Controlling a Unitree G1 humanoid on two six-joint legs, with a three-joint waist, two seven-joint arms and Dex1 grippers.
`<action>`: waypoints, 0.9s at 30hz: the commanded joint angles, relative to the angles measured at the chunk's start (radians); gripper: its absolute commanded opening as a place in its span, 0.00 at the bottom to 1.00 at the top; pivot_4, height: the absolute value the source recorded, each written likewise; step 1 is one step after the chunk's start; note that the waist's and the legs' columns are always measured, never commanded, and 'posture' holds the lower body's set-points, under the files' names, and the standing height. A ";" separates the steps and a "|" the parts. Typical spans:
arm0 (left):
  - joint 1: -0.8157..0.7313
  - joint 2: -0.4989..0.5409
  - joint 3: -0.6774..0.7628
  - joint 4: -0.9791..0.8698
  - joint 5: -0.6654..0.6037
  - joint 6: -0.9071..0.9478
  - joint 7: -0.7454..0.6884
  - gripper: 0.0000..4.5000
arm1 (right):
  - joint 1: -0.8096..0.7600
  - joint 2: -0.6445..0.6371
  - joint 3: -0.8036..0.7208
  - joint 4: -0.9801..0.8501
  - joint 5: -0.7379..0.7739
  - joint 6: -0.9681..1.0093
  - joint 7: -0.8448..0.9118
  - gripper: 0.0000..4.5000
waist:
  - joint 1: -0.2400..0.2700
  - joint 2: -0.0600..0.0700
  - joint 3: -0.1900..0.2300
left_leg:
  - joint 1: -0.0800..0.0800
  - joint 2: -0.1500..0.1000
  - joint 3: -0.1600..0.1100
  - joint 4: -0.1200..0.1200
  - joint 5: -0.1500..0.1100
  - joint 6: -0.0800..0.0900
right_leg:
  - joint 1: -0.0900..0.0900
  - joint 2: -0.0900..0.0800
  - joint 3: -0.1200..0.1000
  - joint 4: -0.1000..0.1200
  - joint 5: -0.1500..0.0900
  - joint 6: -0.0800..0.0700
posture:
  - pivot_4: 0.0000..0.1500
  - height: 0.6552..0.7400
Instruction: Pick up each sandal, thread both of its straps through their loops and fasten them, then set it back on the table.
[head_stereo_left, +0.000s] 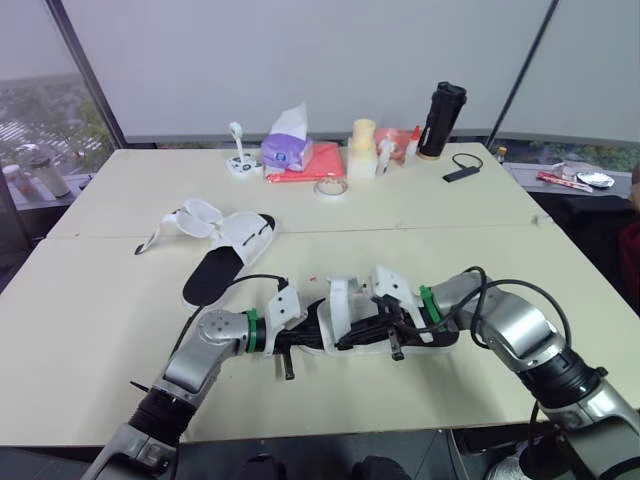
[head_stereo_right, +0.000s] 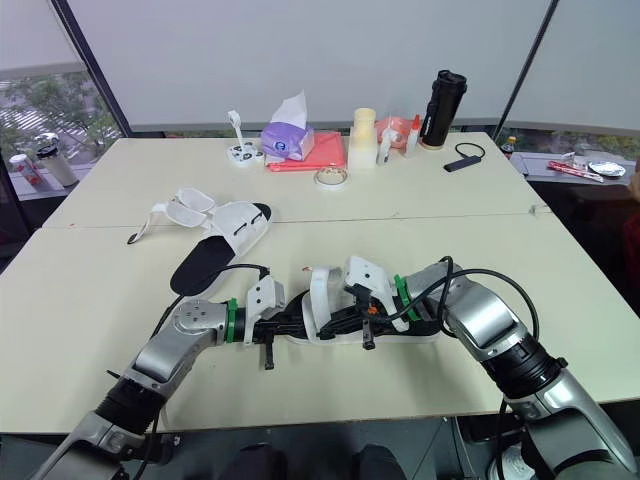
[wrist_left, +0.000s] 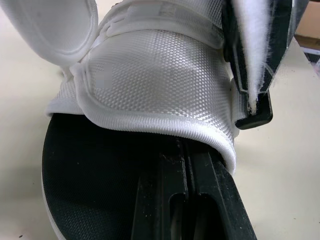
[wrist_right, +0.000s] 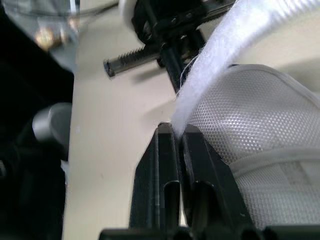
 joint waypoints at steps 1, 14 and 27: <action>0.037 0.016 -0.033 0.051 0.044 0.030 -0.003 0.00 | 0.029 -0.012 -0.047 0.002 0.021 0.036 -0.012 0.43 | 0.000 0.000 0.000 | 0.000 0.000 0.000 0.000 0.000 0.000 | 0.000 0.000 0.000 0.000 0.000 0.000 | 1.00 0.99; 0.030 0.011 -0.034 0.062 0.048 0.026 -0.005 0.00 | 0.012 0.165 -0.343 -0.002 0.319 0.309 -0.208 0.98 | 0.000 0.001 0.000 | -0.001 0.001 0.000 -0.002 0.000 0.000 | -0.002 -0.001 0.000 0.000 0.000 -0.001 | 1.00 0.99; 0.032 0.017 -0.032 0.065 0.052 0.021 -0.003 0.00 | 0.037 0.205 -0.321 -0.033 0.343 0.334 -0.282 0.00 | -0.001 0.001 0.001 | -0.002 0.000 0.000 -0.002 0.000 0.000 | -0.003 0.000 0.000 0.000 0.000 0.000 | 1.00 0.99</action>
